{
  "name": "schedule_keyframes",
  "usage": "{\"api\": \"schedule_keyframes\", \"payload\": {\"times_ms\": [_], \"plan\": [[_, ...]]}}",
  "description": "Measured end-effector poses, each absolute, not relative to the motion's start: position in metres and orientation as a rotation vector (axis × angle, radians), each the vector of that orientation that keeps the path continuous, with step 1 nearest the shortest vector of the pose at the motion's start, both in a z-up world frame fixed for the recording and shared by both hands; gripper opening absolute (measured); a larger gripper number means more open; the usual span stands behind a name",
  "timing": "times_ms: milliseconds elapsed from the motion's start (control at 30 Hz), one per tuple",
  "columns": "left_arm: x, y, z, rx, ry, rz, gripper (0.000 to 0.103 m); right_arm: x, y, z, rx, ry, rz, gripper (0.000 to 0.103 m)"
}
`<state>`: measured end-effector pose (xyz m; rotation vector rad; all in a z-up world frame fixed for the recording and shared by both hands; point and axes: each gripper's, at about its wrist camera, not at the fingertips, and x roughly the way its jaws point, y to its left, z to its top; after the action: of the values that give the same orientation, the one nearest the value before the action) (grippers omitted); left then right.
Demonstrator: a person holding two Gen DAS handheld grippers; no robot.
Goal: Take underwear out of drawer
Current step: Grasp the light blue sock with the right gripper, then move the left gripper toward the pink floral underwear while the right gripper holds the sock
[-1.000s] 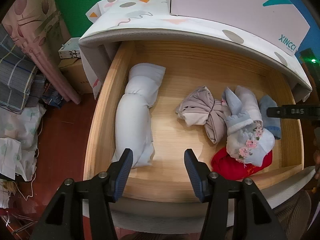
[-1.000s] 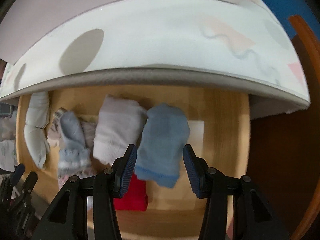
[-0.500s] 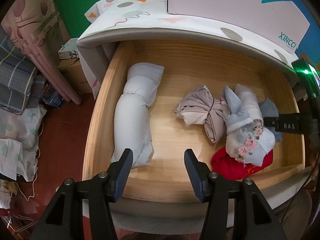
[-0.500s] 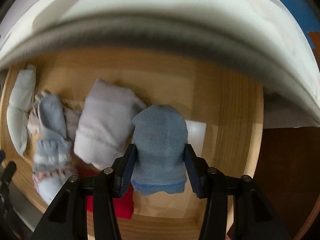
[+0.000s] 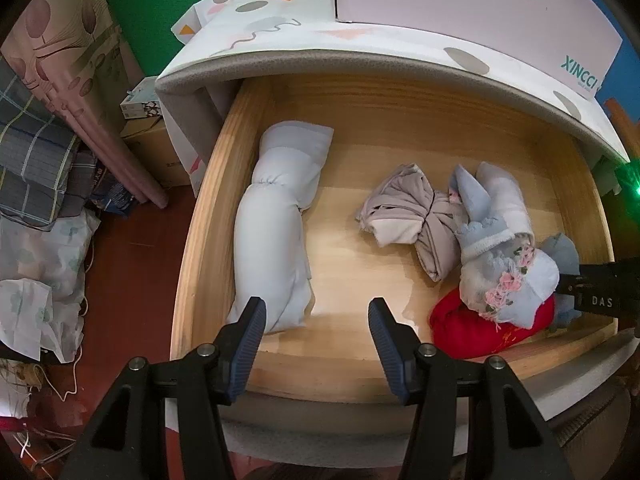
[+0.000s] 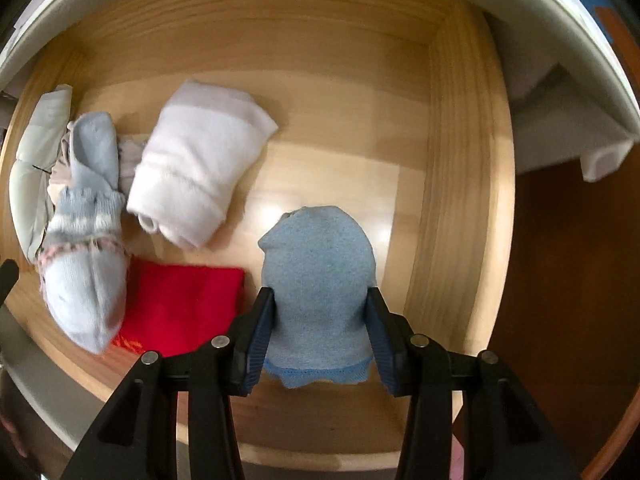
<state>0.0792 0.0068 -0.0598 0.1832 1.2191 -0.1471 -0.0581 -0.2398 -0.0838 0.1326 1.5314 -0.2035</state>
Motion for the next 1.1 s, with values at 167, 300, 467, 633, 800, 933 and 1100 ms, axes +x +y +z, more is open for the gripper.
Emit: {"api": "schedule_keyframes", "payload": {"times_ms": [167, 300, 467, 633, 800, 933, 1100], "plan": [[0.08, 0.007, -0.062, 0.187, 1.227, -0.146, 0.055, -0.076, -0.247, -0.09, 0.162, 1.546, -0.201, 0.042], [0.079, 0.005, -0.061, 0.199, 1.228, -0.15, 0.055, -0.084, -0.245, -0.092, 0.142, 1.54, -0.2, 0.043], [0.077, 0.004, -0.061, 0.2, 1.234, -0.16, 0.055, -0.088, -0.225, -0.097, 0.091, 1.533, -0.208, 0.047], [0.076, 0.003, -0.06, 0.203, 1.234, -0.166, 0.055, -0.09, -0.219, -0.096, 0.081, 1.53, -0.214, 0.046], [0.076, 0.0, -0.06, 0.223, 1.24, -0.17, 0.055, -0.09, -0.216, -0.1, 0.088, 1.519, -0.218, 0.042], [0.077, -0.004, -0.058, 0.224, 1.263, -0.182, 0.055, -0.089, -0.226, -0.098, 0.092, 1.513, -0.215, 0.042], [0.079, -0.019, -0.047, 0.149, 1.298, -0.237, 0.055, -0.093, -0.233, -0.095, 0.09, 1.512, -0.211, 0.042]]}}
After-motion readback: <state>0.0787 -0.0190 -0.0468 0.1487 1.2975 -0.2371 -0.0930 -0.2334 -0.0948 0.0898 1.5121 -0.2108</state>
